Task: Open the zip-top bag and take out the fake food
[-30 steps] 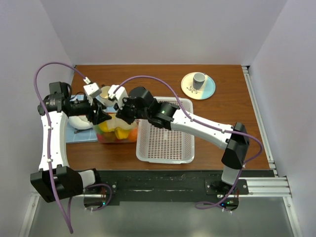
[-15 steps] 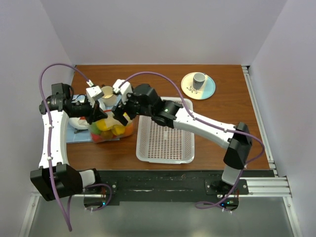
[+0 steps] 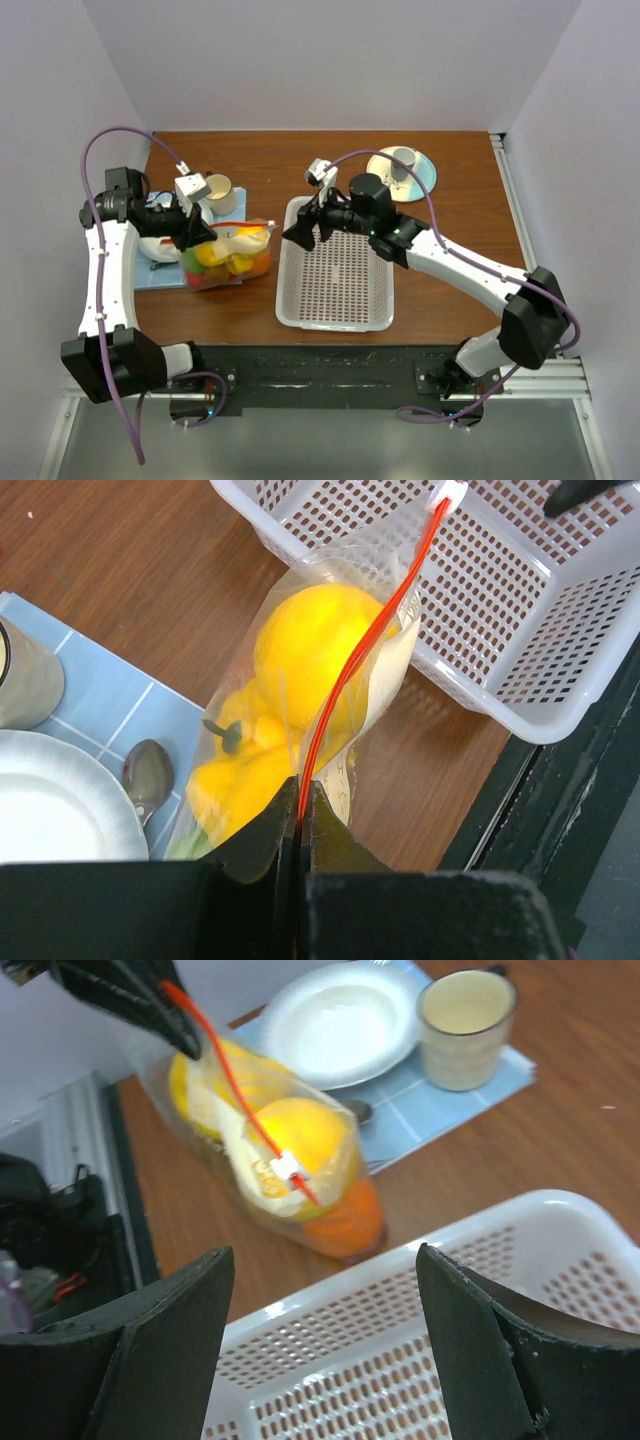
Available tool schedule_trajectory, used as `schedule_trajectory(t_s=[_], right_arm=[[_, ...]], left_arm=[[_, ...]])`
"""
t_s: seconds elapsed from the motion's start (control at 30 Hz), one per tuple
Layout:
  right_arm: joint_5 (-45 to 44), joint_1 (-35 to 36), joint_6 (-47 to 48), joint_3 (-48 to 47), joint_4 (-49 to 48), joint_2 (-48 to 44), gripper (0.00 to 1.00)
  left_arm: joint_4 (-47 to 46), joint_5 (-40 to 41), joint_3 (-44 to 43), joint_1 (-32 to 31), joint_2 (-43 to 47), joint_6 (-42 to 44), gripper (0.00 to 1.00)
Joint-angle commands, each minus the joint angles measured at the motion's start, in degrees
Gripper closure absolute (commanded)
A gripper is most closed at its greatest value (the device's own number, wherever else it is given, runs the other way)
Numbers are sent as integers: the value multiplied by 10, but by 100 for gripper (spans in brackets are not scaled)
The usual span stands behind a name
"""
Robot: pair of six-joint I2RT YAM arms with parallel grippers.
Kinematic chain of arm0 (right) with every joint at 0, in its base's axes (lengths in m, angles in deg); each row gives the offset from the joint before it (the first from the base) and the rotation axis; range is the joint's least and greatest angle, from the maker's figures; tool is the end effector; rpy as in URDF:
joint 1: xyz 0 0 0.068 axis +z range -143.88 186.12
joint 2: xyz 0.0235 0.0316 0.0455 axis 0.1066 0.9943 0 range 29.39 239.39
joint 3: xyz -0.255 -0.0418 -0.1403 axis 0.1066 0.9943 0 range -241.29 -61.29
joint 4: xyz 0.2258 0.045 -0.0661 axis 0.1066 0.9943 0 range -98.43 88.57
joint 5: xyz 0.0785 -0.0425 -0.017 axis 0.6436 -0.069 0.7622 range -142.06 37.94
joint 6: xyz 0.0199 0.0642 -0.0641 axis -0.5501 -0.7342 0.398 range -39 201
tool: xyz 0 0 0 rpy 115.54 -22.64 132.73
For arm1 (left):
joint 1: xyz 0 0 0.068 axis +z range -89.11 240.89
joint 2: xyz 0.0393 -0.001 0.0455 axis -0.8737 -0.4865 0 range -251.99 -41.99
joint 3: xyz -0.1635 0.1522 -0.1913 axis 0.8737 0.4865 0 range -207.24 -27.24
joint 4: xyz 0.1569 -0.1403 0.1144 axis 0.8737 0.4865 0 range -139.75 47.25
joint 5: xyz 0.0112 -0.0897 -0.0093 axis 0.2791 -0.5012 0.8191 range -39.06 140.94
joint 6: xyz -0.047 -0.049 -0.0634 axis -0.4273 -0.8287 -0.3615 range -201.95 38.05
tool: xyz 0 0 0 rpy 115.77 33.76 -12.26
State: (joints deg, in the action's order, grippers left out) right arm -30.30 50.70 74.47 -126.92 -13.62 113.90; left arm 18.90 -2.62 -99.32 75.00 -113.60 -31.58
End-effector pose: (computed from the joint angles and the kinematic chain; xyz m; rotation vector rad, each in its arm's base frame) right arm 0.2409 0.2811 0.3473 -0.8819 1.6859 0.9638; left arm 0.2071 -0.0172 0.3318 0.9039 2.0606 -0.7258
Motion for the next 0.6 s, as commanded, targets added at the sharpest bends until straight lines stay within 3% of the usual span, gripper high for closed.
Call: schedule_trajectory(t_s=[0.0, 0.27, 0.57], right_arm=[[120, -11, -46, 8, -82, 17, 23], [126, -12, -60, -1, -117, 41, 30], [120, -14, -76, -23, -168, 76, 27]], left_arm=[[30, -26, -59, 0, -9, 5, 100], [58, -42, -92, 0, -19, 8, 100], [68, -43, -97, 0, -5, 5, 100]])
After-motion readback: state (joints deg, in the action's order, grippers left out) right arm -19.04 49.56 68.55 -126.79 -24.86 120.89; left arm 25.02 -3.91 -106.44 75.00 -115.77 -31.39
